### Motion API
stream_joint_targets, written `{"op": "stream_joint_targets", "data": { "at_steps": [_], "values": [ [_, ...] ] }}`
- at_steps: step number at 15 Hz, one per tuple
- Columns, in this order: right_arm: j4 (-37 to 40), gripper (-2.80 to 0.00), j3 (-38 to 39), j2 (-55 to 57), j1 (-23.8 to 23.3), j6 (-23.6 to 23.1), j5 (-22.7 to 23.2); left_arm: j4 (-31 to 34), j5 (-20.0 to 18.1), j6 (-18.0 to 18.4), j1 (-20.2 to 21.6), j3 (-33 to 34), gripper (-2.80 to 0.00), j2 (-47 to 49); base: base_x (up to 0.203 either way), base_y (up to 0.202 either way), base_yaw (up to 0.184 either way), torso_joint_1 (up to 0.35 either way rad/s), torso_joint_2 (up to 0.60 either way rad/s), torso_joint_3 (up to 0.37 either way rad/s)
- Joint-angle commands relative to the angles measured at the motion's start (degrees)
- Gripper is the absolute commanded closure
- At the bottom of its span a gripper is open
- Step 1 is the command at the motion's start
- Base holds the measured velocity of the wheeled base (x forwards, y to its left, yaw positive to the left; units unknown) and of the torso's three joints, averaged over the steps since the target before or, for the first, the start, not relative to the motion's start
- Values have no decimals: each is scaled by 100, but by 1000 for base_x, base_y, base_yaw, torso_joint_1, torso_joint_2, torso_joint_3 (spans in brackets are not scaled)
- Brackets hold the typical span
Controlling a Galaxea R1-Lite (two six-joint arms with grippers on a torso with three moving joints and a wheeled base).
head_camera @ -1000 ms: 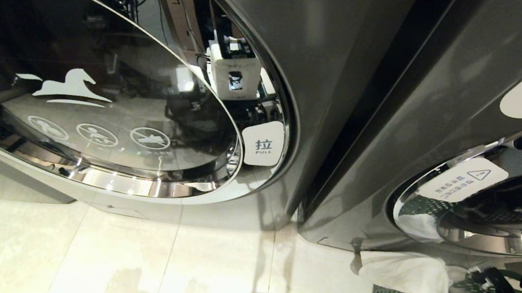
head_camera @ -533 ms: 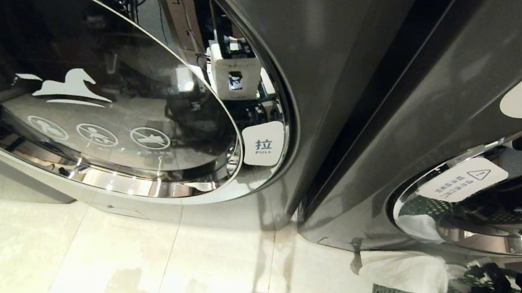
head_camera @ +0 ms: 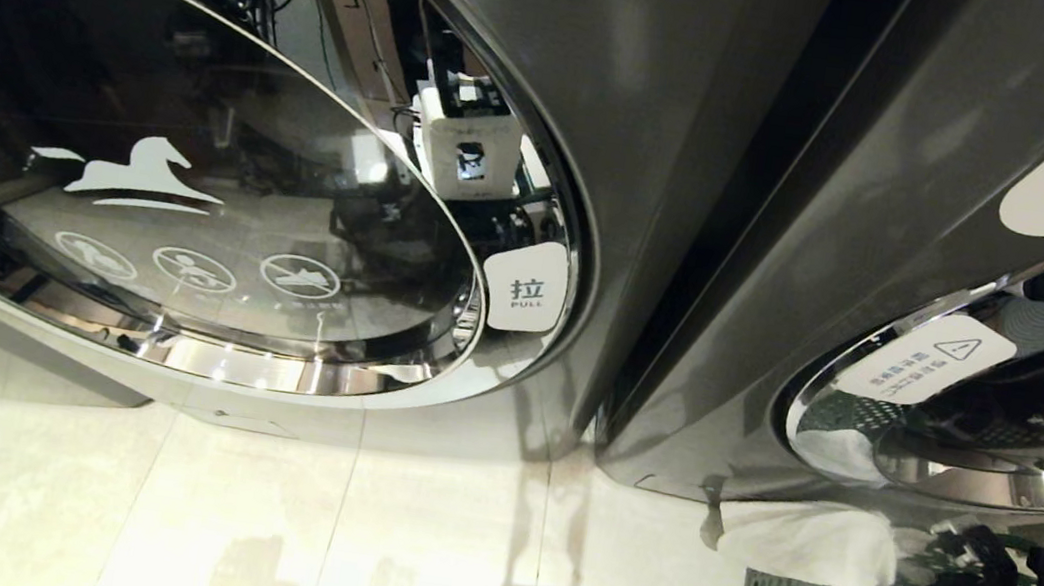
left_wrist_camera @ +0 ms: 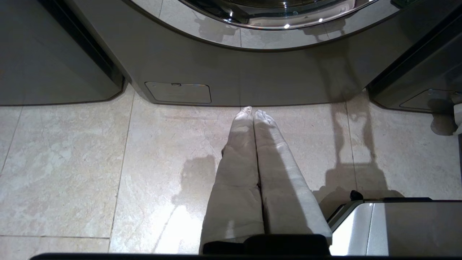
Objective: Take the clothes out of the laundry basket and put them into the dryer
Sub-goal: Take the clothes out of the basket
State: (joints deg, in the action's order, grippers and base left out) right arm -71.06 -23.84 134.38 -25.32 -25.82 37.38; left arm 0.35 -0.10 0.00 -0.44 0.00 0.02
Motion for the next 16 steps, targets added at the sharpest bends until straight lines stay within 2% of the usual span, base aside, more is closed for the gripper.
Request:
{"op": "stream_joint_targets", "data": {
  "at_steps": [1,10,14,16],
  "values": [
    [-48,0,-32,10,10,56,16,0,1,-2,0,0,0,-2,0,0,0,0,0,0],
    [-48,0,108,33,240,77,-20,0,1,-8,0,0,0,-2,0,0,0,0,0,0],
    [-44,0,892,-579,206,64,-58,0,1,0,0,0,0,-2,0,0,0,0,0,0],
    [-32,0,1160,-1044,159,82,-243,0,1,-8,0,0,0,-2,0,0,0,0,0,0]
  ]
}}
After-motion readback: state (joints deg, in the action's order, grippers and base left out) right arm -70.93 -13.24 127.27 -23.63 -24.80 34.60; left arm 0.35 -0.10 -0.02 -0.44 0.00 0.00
